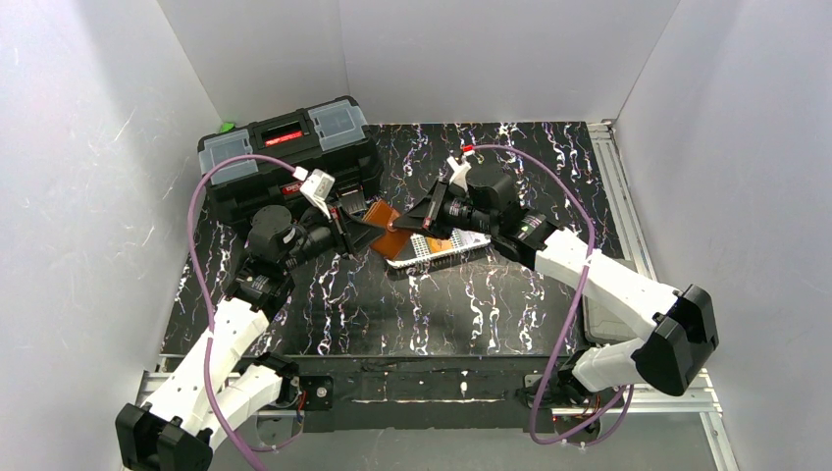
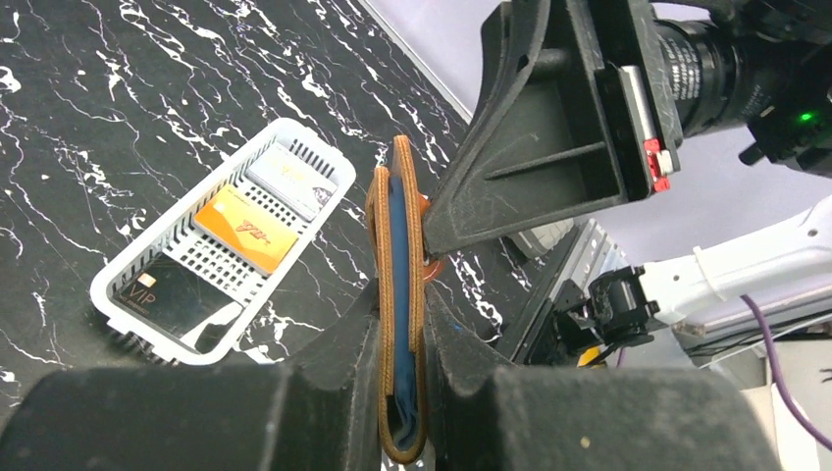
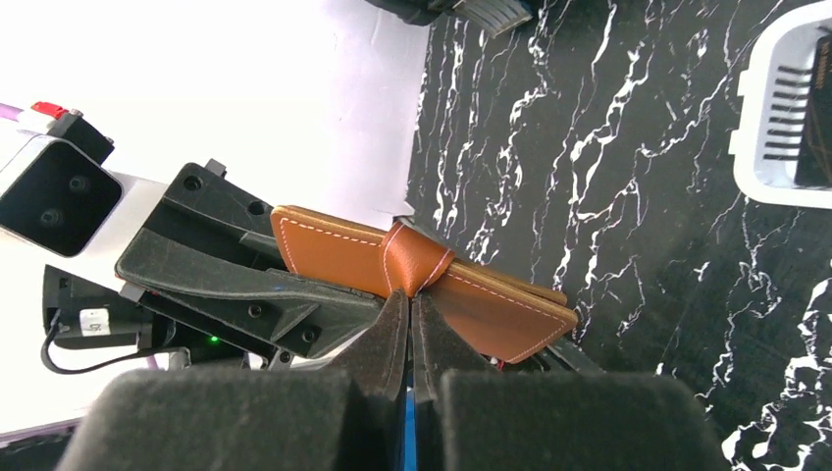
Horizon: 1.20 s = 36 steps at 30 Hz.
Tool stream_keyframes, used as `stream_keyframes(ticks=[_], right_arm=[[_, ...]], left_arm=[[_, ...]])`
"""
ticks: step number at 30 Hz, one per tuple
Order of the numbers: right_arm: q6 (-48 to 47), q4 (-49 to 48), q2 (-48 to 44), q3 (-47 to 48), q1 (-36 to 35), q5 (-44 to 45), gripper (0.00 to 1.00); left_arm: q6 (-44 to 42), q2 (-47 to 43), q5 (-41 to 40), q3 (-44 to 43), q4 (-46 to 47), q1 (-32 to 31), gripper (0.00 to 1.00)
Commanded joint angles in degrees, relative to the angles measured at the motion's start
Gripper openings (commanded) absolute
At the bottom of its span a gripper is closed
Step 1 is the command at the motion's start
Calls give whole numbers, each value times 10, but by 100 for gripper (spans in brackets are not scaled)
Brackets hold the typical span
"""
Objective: Put the credit cards into the card holder
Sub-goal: Open the card holder at the center of the board.
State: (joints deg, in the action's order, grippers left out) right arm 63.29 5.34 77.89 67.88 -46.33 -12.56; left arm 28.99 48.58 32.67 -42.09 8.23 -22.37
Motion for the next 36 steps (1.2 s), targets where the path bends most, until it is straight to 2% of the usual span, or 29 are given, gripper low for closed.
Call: stream_keyframes(ticks=[1, 10, 16, 18, 20, 21, 22, 25, 26, 28, 32, 36], right_arm=[[71, -86, -14, -24, 20, -45, 1], [175, -179, -10, -74, 48, -121, 1], [233, -250, -6, -98, 54, -150, 1], [232, -247, -8, -97, 55, -151, 1], [198, -197, -11, -79, 56, -148, 2], [172, -161, -12, -66, 57, -148, 12], [144, -128, -12, -53, 58, -148, 31], [51, -15, -25, -22, 64, -125, 57], [19, 8, -31, -16, 66, -122, 63], [-57, 86, -49, 7, 67, -79, 70], [-199, 189, -88, 39, 35, 48, 74], [-317, 279, -78, 113, -67, 269, 77]], left_arm=[[-57, -17, 64, -16, 12, -12, 0], [-173, -34, 58, -15, -24, -13, 0], [-185, -38, 56, -2, -31, -15, 0], [-181, -40, 55, 0, -31, -15, 0], [-170, -40, 58, -4, -32, -14, 0], [-166, -39, 59, -6, -33, -14, 0], [-162, -39, 61, -10, -33, -14, 0], [-143, -35, 63, -17, -38, -14, 0], [-135, -34, 65, -18, -39, -15, 0], [-118, -32, 65, -20, -45, -14, 0], [-71, -24, 53, -27, -45, -15, 0], [-27, -8, 31, -43, -50, -14, 0]])
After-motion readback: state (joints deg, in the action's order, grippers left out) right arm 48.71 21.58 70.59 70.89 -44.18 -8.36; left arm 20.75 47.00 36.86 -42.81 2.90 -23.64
